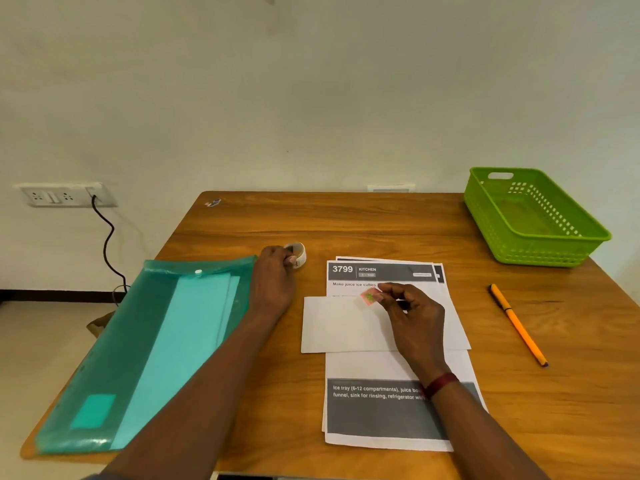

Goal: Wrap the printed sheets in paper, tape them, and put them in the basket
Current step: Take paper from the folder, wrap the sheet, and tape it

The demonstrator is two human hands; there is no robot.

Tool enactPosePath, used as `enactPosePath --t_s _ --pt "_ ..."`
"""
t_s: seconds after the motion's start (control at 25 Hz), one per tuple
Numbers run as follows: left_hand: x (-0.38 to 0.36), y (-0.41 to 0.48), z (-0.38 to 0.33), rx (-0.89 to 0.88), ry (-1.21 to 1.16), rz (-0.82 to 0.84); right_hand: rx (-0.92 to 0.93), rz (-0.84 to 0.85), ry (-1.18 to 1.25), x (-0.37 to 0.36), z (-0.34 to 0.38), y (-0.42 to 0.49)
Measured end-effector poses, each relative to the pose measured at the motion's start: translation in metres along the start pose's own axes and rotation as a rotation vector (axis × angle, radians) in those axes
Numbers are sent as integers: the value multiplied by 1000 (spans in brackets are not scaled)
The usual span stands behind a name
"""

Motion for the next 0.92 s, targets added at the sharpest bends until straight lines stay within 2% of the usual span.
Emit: enactPosePath --t_s 0.16,0.52,0.72,0.92 --pt "2 18 6 19 74 26 20 32 -50 -1 2 1" --pt "-2 27 6 71 36 70 122 79 -230 -8 1 1" --pt "1 -3 -16 8 -38 25 190 46 -265 -9 4 0" --pt "-11 -56 -55 -141 40 29 122 2 -254 -3 4 3"
Point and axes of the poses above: each hand's wrist, its own y-axis towards the middle knuckle, its own x-axis out of the back of the hand, z = x × y, the point moved 6 cm from there along y, towards the middle knuckle, and after that the axes turned 14 degrees about z, right-handed, at the moved point
